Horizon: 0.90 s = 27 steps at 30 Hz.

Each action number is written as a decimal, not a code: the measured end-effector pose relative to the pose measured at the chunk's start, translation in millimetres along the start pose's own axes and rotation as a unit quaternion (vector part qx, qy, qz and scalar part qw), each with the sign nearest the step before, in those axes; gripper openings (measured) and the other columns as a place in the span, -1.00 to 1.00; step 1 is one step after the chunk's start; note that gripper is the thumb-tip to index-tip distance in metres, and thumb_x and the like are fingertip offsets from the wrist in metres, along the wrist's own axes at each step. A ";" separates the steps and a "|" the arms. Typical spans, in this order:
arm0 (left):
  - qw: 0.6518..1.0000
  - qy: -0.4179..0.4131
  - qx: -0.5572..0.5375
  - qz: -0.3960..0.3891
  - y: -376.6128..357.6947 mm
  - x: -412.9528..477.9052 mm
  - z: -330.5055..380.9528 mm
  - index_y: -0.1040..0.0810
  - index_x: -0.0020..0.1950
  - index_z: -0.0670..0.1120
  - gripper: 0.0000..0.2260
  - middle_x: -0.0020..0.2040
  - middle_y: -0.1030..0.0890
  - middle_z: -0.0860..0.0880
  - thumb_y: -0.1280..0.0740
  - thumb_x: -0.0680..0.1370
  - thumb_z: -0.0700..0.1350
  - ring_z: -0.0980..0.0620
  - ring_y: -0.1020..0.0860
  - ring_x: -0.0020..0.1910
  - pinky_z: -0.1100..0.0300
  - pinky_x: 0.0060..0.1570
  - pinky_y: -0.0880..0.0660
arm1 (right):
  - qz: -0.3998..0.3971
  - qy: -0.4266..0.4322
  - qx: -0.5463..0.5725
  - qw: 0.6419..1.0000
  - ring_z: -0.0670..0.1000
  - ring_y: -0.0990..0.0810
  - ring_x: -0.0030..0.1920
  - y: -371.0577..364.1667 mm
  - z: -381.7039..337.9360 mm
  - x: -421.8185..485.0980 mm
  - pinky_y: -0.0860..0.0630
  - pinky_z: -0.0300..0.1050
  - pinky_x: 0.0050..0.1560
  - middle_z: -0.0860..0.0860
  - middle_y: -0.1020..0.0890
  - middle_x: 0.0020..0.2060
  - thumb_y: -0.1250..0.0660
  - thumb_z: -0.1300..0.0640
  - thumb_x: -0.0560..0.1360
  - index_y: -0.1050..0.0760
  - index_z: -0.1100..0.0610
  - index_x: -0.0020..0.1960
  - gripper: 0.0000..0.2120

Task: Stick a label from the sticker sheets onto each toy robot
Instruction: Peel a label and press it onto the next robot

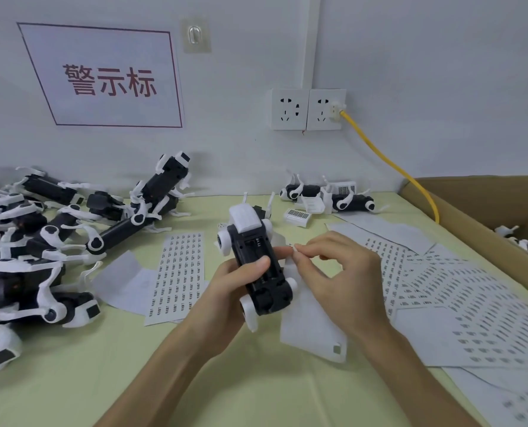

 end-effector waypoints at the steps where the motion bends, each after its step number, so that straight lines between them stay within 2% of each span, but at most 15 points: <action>1: 1.000 0.000 0.002 0.000 -0.9 0.1 -1.1 -0.69 0.24 -0.12 -0.52 0.29 -0.66 -0.18 -0.47 0.40 0.09 -0.16 -0.64 0.26 0.08 0.12 -0.62 | -0.002 0.000 0.003 1.000 -0.10 -0.62 -0.21 -0.1 0.1 -0.1 -0.53 -0.25 -0.17 -0.08 -0.65 -0.26 -0.53 0.36 0.44 -0.71 0.16 -0.16 -0.88; 3: 1.000 -0.002 0.007 -0.002 -2.3 -0.2 -1.7 -0.70 0.24 -0.10 -0.54 0.27 -0.67 -0.18 -0.45 0.41 0.08 -0.16 -0.65 0.26 0.08 0.13 -0.61 | -0.002 -0.006 0.016 1.000 -0.07 -0.63 -0.22 -0.4 0.5 -0.6 -0.59 -0.14 -0.19 -0.09 -0.65 -0.26 -0.51 0.36 0.45 -0.70 0.17 -0.17 -0.88; 5: 1.000 -0.004 0.013 -0.006 -2.9 -1.0 -0.3 -0.70 0.23 -0.07 -0.57 0.25 -0.68 -0.17 -0.45 0.42 0.07 -0.15 -0.65 0.26 0.06 0.15 -0.61 | 0.001 -0.016 0.023 1.000 -0.07 -0.64 -0.22 -0.2 1.8 -0.8 -0.61 -0.14 -0.20 -0.13 -0.65 -0.26 -0.49 0.37 0.46 -0.68 0.16 -0.19 -0.86; 10: 0.999 0.003 0.026 -0.021 -5.2 -1.8 0.2 -0.71 0.22 -0.02 -0.60 0.23 -0.69 -0.14 -0.43 0.43 0.07 -0.12 -0.66 0.24 0.05 0.15 -0.61 | -0.005 -0.060 0.027 0.998 -0.12 -0.67 -0.20 0.1 9.0 -0.2 -0.55 -0.33 -0.13 -0.17 -0.67 -0.26 -0.47 0.34 0.47 -0.67 0.10 -0.20 -0.83; 13: 0.999 0.006 0.018 -0.031 -4.3 -2.2 0.0 -0.69 0.26 -0.06 -0.56 0.28 -0.66 -0.20 -0.42 0.44 0.08 -0.16 -0.64 0.27 0.02 0.20 -0.61 | -0.008 -0.090 0.031 0.995 -0.18 -0.67 -0.18 0.7 12.6 0.5 -0.46 -0.47 -0.09 -0.22 -0.68 -0.24 -0.47 0.31 0.49 -0.67 0.05 -0.19 -0.82; 17: 0.999 0.000 -0.018 -0.035 -1.5 -1.7 2.0 -0.61 0.35 -0.20 -0.44 0.38 -0.59 -0.26 -0.49 0.45 0.09 -0.23 -0.56 0.38 -0.05 0.29 -0.57 | -0.053 -0.090 0.065 0.992 -0.21 -0.69 -0.16 -0.7 7.9 1.0 -0.48 -0.47 -0.07 -0.26 -0.70 -0.24 -0.51 0.25 0.47 -0.69 -0.03 -0.14 -0.82; 20: 0.996 -0.006 -0.049 -0.074 -8.3 -2.7 5.9 -0.63 0.33 -0.18 -0.46 0.41 -0.58 -0.17 -0.49 0.48 0.15 -0.16 -0.55 0.40 0.07 0.26 -0.57 | -0.063 -0.098 0.074 0.990 -0.24 -0.70 -0.15 -2.4 7.2 0.8 -0.49 -0.47 -0.07 -0.26 -0.72 -0.22 -0.56 0.24 0.44 -0.72 0.00 -0.11 -0.85; 23: 0.994 -0.007 -0.048 -0.098 -12.2 -4.0 7.3 -0.62 0.34 -0.18 -0.50 0.42 -0.59 -0.14 -0.44 0.53 0.13 -0.10 -0.55 0.41 0.14 0.25 -0.55 | -0.057 -0.099 0.071 0.991 -0.19 -0.70 -0.13 -1.8 7.5 2.6 -0.55 -0.35 -0.06 -0.18 -0.73 -0.22 -0.58 0.23 0.43 -0.75 0.07 -0.11 -0.91; 27: 0.998 0.014 -0.021 -0.052 -3.6 -1.7 1.4 -0.64 0.32 -0.17 -0.32 0.36 -0.62 -0.18 -0.60 0.33 0.21 -0.15 -0.59 0.35 0.08 0.22 -0.59 | -0.047 -0.067 0.059 0.995 -0.03 -0.65 -0.22 -1.4 4.3 4.6 -0.60 -0.12 -0.15 -0.05 -0.66 -0.24 -0.56 0.31 0.42 -0.74 0.16 -0.16 -0.92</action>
Point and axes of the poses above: each hand's wrist, its own x-axis towards the middle knuckle, its own y-axis out of the back of the hand, z = x × y, the point moved 7 cm from there along x, towards the middle knuckle
